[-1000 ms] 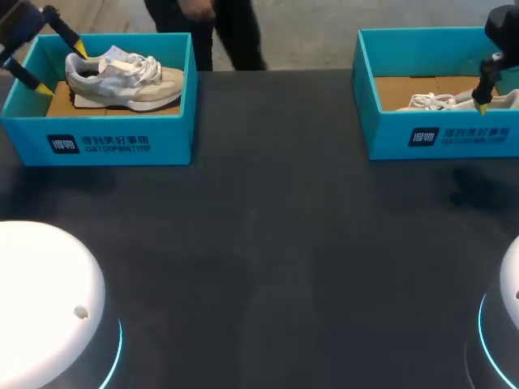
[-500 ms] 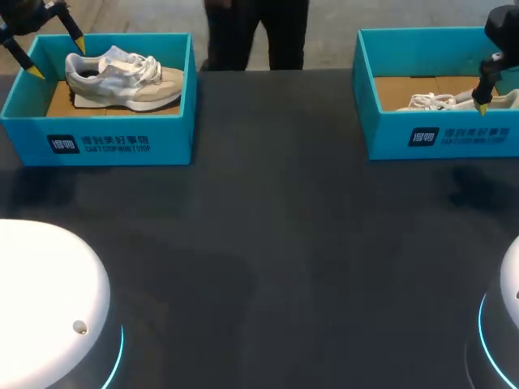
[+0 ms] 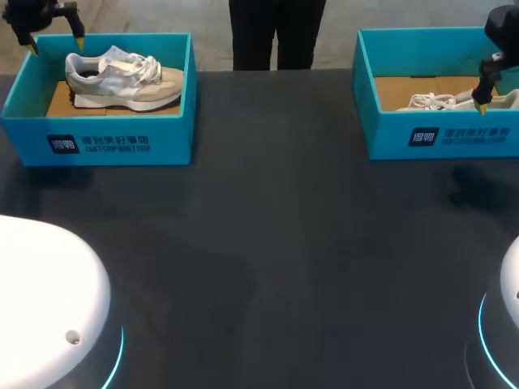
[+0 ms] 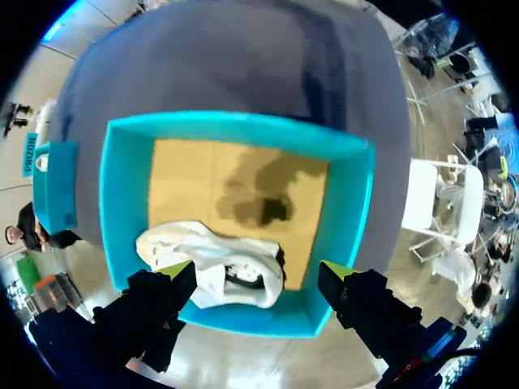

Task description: Take the shoe out of the shoebox, open the shoe tongue, remove and reinsert the insole, then place the shoe into the shoebox

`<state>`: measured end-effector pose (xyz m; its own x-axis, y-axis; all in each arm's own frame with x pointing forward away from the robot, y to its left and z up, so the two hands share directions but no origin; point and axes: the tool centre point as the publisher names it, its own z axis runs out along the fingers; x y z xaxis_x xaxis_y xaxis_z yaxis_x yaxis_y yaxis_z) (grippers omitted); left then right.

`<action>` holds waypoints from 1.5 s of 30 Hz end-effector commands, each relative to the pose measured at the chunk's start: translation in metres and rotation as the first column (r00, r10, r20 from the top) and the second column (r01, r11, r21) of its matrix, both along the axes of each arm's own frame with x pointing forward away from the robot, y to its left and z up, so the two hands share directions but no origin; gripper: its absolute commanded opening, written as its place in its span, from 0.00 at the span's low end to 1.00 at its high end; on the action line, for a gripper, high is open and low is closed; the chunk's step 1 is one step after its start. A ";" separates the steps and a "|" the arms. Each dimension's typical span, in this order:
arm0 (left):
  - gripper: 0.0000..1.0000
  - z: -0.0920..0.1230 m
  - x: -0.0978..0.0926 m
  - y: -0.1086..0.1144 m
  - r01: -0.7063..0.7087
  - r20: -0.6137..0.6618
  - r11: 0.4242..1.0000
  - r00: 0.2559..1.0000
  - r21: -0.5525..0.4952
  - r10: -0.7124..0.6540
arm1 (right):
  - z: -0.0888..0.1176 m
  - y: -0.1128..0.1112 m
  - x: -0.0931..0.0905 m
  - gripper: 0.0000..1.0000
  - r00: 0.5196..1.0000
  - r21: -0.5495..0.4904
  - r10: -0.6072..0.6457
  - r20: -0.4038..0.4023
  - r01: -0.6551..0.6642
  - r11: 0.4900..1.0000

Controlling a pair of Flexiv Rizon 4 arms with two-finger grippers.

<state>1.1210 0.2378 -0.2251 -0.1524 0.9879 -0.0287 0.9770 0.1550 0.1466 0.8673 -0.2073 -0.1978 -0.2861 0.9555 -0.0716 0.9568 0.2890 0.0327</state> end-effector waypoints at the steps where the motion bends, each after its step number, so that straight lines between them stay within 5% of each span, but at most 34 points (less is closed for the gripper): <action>1: 1.00 -0.009 -0.002 -0.003 -0.006 0.014 1.000 1.000 0.008 0.006 | 0.000 0.000 0.000 1.00 1.000 -0.002 -0.001 0.000 0.001 1.000; 26: 1.00 -0.009 -0.002 -0.003 -0.006 0.014 1.000 1.000 0.008 0.006 | 0.000 0.000 0.000 1.00 1.000 -0.002 -0.001 0.000 0.001 1.000; 45: 1.00 -0.054 0.063 0.045 0.192 -0.037 0.981 0.981 0.033 -0.191 | 0.000 0.000 0.000 1.00 1.000 -0.002 -0.001 0.000 0.001 1.000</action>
